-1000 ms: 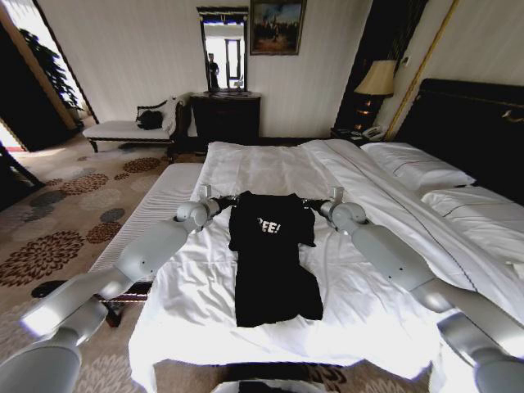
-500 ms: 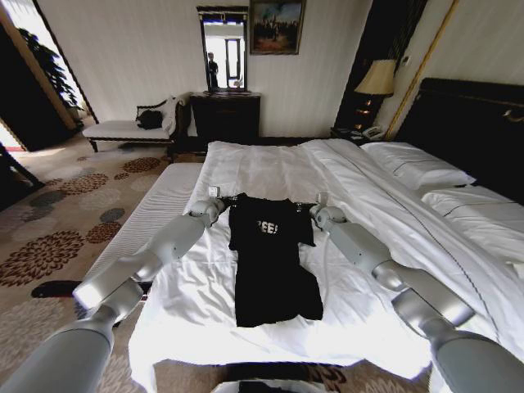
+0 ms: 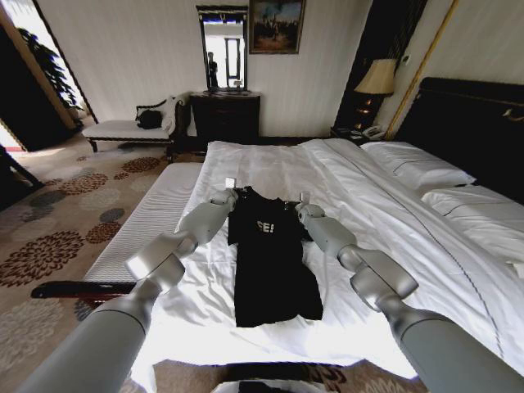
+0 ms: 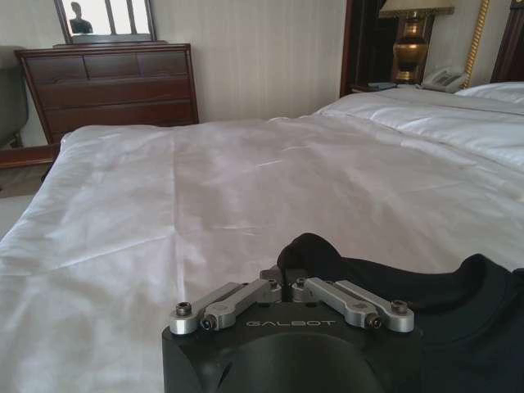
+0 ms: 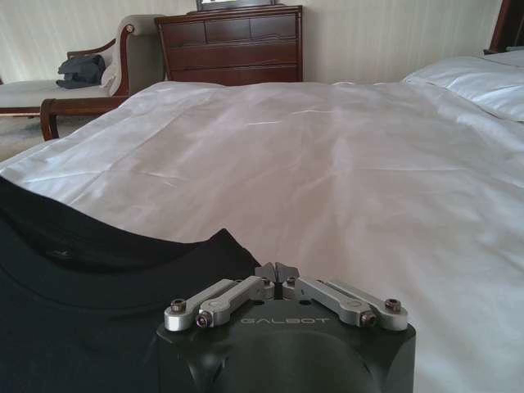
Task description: Fold the clothes on the bed.
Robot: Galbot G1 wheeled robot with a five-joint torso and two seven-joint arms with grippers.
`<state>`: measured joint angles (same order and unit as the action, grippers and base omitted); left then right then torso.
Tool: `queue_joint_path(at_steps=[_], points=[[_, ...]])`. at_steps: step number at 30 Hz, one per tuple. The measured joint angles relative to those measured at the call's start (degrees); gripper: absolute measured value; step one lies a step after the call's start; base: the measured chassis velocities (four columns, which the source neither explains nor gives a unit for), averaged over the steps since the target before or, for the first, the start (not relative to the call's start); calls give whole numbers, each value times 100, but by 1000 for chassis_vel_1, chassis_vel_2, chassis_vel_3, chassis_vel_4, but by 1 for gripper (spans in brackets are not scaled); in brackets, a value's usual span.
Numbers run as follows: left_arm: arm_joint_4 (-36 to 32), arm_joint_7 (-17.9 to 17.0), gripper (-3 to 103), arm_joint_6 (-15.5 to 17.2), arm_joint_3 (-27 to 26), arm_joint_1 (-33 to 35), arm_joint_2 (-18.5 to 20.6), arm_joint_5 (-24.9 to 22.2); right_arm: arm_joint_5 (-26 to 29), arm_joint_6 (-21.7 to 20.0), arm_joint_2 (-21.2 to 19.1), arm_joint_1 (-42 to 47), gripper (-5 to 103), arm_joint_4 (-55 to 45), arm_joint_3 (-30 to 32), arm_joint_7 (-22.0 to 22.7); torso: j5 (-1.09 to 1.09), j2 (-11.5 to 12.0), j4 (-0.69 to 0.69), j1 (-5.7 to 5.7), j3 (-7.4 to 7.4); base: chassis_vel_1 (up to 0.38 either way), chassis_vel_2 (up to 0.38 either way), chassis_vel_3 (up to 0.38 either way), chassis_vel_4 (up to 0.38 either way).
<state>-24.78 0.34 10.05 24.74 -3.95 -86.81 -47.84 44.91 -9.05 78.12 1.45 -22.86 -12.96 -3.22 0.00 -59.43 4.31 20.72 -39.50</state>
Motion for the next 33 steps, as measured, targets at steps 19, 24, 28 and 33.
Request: queue_joint_path(at_steps=[19,24,28,33], points=[[262,5,1,-124,-224,153,-195,466,-518,322,147,55,0,286,322,-39,0,0,1,0,0,0,0,0,0],[269,5,1,-119,-243,186,-186,635,-555,319,141,107,3,263,344,-34,0,0,2,0,0,0,0,0,0],[254,5,17,-43,-243,223,-214,739,-557,298,110,127,19,231,338,-71,0,0,2,0,0,0,0,0,0],[214,6,32,30,-243,268,-235,845,-498,241,19,146,35,143,282,-157,0,0,3,0,0,0,0,0,0]])
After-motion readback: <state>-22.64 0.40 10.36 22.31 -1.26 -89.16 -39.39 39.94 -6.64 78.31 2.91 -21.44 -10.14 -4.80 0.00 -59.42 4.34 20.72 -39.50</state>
